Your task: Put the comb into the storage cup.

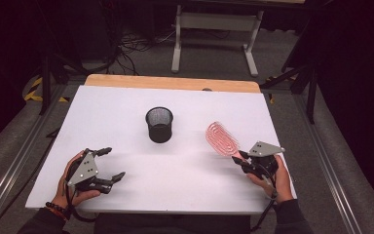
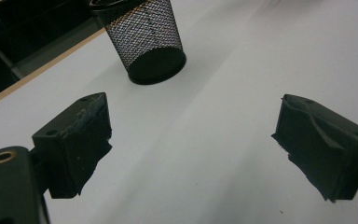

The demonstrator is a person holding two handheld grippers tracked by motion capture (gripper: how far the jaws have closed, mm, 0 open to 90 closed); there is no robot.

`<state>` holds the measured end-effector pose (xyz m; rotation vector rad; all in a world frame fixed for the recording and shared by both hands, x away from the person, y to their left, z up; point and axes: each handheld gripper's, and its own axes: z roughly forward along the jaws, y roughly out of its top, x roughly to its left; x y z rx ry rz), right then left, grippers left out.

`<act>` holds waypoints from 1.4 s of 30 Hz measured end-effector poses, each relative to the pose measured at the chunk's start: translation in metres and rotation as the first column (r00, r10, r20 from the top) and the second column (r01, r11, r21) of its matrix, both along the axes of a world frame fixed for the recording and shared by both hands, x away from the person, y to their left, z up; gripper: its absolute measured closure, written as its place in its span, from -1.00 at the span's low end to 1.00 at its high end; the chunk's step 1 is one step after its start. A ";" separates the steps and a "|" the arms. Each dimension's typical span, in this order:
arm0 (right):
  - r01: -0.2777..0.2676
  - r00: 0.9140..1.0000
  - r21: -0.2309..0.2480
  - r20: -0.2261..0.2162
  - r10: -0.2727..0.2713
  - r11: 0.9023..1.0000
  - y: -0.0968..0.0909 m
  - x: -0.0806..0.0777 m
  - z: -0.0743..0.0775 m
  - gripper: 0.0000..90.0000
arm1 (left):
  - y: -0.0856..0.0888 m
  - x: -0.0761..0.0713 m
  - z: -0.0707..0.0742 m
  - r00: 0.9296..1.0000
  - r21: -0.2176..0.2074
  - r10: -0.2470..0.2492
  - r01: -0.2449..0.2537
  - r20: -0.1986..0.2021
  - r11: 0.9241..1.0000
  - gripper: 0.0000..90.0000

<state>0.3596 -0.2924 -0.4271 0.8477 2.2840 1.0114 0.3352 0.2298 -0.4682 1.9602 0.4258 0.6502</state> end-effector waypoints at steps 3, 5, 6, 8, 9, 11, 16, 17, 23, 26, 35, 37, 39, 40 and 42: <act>0.011 1.000 0.026 0.025 -0.012 1.000 0.000 -0.001 0.002 0.55 | 0.000 0.000 0.000 1.000 0.000 0.003 -0.003 0.000 1.000 -0.75; 0.013 1.000 0.031 0.026 -0.014 0.999 0.001 -0.001 0.003 0.55 | 0.001 0.000 0.000 1.000 -0.001 0.003 -0.003 0.000 1.000 -0.75; 0.018 0.999 0.029 0.032 -0.019 0.999 0.001 -0.002 0.003 0.55 | 0.001 0.000 0.000 1.000 0.000 0.003 -0.003 0.000 1.000 -0.75; 0.039 0.998 0.035 0.043 -0.040 0.999 0.001 -0.002 0.004 0.55 | 0.001 0.000 0.000 1.000 0.001 0.003 -0.003 0.000 1.000 -0.75; 0.042 0.998 0.041 0.047 -0.044 0.998 0.001 -0.002 0.004 0.55 | 0.001 0.000 0.000 1.000 0.000 0.003 -0.003 0.000 1.000 -0.75; 0.047 0.997 0.059 0.054 -0.051 0.997 0.001 -0.003 0.005 0.55 | 0.001 0.001 0.000 1.000 0.002 0.003 -0.003 0.000 1.000 -0.75; 0.054 0.995 0.071 0.085 -0.060 0.996 0.003 -0.005 0.007 0.55 | 0.000 0.001 0.000 1.000 -0.002 0.004 -0.004 -0.008 1.000 -0.75; 0.059 0.994 0.071 0.091 -0.065 0.996 0.004 -0.005 0.007 0.55 | 0.000 0.001 0.000 1.000 -0.004 0.004 -0.004 -0.009 1.000 -0.75; 0.034 0.991 0.080 0.126 -0.044 0.996 0.013 -0.010 0.012 0.55 | 0.003 0.003 -0.001 1.000 -0.013 0.008 -0.008 -0.023 1.000 -0.75; 0.025 0.990 0.084 0.138 -0.037 0.996 0.017 -0.012 0.013 0.55 | 0.003 0.003 -0.001 1.000 -0.015 0.009 -0.009 -0.025 1.000 -0.75; 0.016 0.983 0.116 0.181 -0.037 0.993 0.024 -0.016 0.017 0.55 | 0.003 0.004 -0.001 1.000 -0.026 0.007 -0.008 -0.030 1.000 -0.75; 0.013 0.982 0.123 0.186 -0.036 0.992 0.025 -0.016 0.018 0.55 | 0.003 0.004 -0.001 0.999 -0.029 0.006 -0.007 -0.034 1.000 -0.75; 0.014 0.980 0.130 0.196 -0.040 0.991 0.027 -0.017 0.019 0.55 | 0.002 0.004 -0.001 0.999 -0.030 0.004 -0.005 -0.033 1.000 -0.75; 0.011 0.980 0.136 0.194 -0.037 0.991 0.027 -0.017 0.019 0.55 | 0.002 0.004 -0.001 0.999 -0.030 0.004 -0.005 -0.033 1.000 -0.75; 0.010 0.979 0.135 0.199 -0.037 0.991 0.029 -0.017 0.019 0.55 | 0.002 0.004 -0.001 0.999 -0.031 0.005 -0.006 -0.035 0.999 -0.75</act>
